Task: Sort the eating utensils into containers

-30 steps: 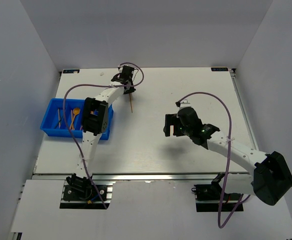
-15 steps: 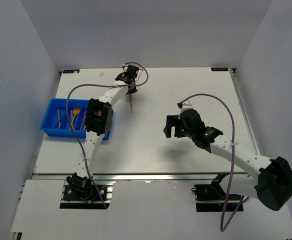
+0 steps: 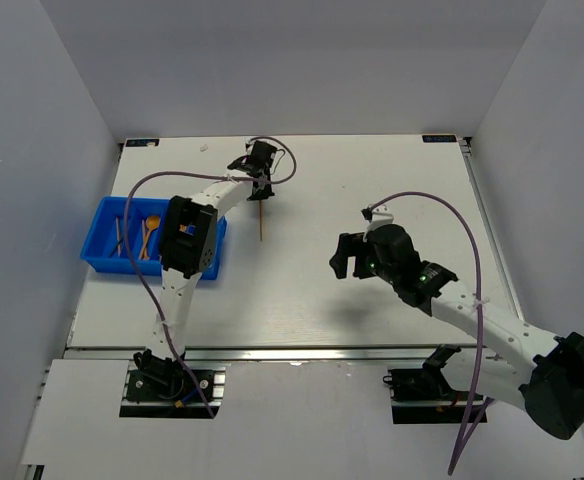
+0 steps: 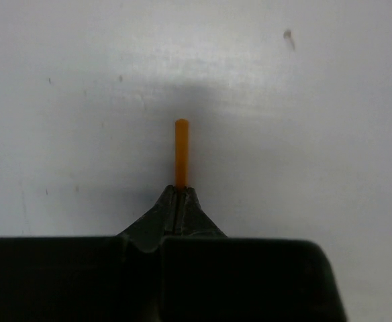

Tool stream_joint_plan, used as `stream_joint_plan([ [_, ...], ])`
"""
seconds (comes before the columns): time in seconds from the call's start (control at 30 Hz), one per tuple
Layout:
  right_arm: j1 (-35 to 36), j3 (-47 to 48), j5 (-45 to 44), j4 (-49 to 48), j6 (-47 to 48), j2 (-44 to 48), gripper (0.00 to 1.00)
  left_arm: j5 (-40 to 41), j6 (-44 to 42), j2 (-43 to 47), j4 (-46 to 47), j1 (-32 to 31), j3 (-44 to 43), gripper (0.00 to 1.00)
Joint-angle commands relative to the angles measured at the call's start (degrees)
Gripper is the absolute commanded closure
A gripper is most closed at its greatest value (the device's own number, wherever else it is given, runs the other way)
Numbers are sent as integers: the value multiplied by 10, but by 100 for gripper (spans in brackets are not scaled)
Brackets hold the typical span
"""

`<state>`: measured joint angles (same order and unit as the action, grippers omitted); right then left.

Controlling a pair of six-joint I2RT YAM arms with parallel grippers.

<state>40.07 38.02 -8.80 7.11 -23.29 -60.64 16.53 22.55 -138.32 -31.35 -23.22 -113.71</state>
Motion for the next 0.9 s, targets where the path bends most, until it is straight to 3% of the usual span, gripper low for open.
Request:
stream_joint_plan([
  [0.0,-3,7,-1,-8,15,22,11,-48,8,62,-23,-18,96,100],
  [0.17,-3,7,0,-3,14,32,11,-24,10,210,23,-34,134,100],
  [0.37,-4,12,1,4,14,38,11,-27,14,289,25,-42,185,100],
  [0.47,-4,18,0,11,18,40,11,52,11,340,20,-38,221,100],
  [0.57,-4,24,-1,21,26,45,11,70,4,393,17,15,242,100],
  [0.73,-4,28,2,33,37,51,11,108,-43,465,-20,156,248,100],
  [0.87,-5,30,18,32,42,47,11,132,-101,505,22,264,310,100],
])
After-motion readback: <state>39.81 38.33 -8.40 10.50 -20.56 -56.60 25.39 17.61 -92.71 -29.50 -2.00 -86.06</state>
